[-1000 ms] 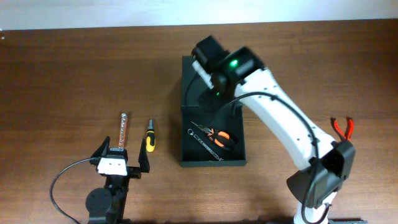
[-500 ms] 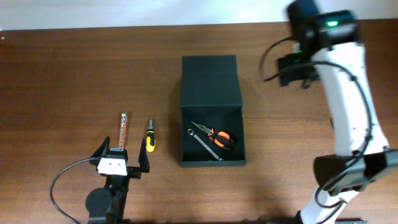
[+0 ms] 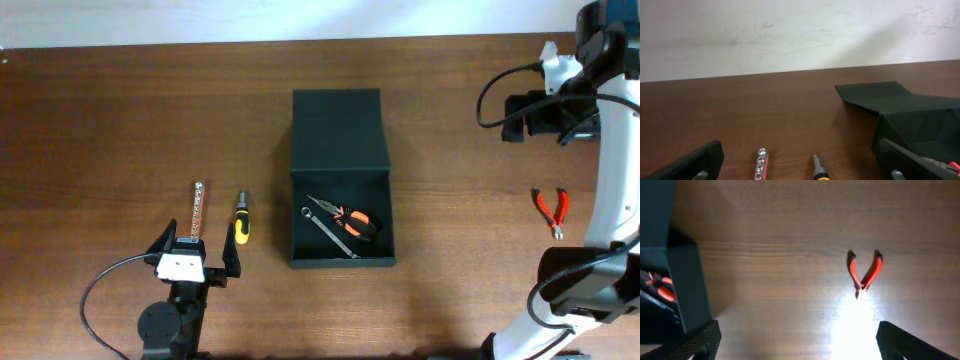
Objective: Pack container
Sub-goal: 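Raise the right gripper and move it over the red-handled cutters, then lower the right gripper and close it on the red cutters' handles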
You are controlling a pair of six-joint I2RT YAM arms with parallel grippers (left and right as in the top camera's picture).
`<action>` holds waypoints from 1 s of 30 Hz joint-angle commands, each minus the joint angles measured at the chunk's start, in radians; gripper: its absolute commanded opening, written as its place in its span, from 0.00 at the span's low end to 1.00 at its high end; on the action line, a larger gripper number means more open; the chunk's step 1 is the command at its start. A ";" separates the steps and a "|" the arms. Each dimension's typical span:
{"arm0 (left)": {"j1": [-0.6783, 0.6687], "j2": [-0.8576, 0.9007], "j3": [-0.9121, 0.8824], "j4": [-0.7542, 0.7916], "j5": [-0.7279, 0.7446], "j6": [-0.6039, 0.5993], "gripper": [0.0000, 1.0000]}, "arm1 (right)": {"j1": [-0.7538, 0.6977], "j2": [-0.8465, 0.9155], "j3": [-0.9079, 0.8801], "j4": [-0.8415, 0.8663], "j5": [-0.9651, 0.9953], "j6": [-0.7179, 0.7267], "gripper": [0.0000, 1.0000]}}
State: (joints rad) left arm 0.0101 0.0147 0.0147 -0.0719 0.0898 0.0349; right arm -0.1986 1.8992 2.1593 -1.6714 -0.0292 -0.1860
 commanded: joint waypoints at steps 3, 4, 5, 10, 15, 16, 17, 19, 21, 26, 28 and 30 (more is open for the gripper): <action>0.007 -0.008 -0.006 -0.003 -0.007 0.015 0.99 | -0.064 -0.027 -0.034 0.034 0.072 -0.098 0.99; 0.007 -0.008 -0.006 -0.003 -0.007 0.015 0.99 | -0.072 -0.027 -0.034 0.038 0.071 -0.098 0.99; 0.007 -0.008 -0.006 -0.003 -0.007 0.015 0.99 | -0.079 -0.027 -0.033 0.039 0.072 -0.098 0.99; 0.007 -0.008 -0.006 -0.003 -0.007 0.015 0.99 | -0.105 -0.027 -0.038 0.073 0.055 -0.210 0.99; 0.007 -0.008 -0.006 -0.003 -0.007 0.015 0.99 | -0.125 -0.027 -0.098 0.132 -0.001 -0.370 0.99; 0.007 -0.008 -0.006 -0.003 -0.007 0.015 0.99 | -0.127 -0.027 -0.116 0.140 -0.001 -0.384 0.99; 0.007 -0.008 -0.006 -0.003 -0.007 0.015 0.99 | -0.130 -0.027 -0.142 0.153 0.004 -0.393 0.99; 0.007 -0.008 -0.006 -0.003 -0.007 0.015 0.99 | -0.141 -0.027 -0.199 0.190 0.031 -0.394 0.99; 0.007 -0.008 -0.006 -0.003 -0.007 0.015 0.99 | -0.153 -0.027 -0.260 0.230 0.062 -0.393 0.99; 0.007 -0.008 -0.006 -0.003 -0.007 0.015 0.99 | -0.190 -0.027 -0.391 0.314 0.145 -0.394 0.99; 0.007 -0.008 -0.006 -0.003 -0.007 0.015 0.99 | -0.209 -0.026 -0.422 0.346 0.146 -0.378 0.99; 0.007 -0.008 -0.006 -0.003 -0.007 0.015 0.99 | -0.228 -0.026 -0.447 0.369 0.146 -0.326 0.99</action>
State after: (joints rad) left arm 0.0101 0.0147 0.0147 -0.0715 0.0898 0.0349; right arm -0.4004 1.8969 1.7393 -1.3186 0.0830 -0.5526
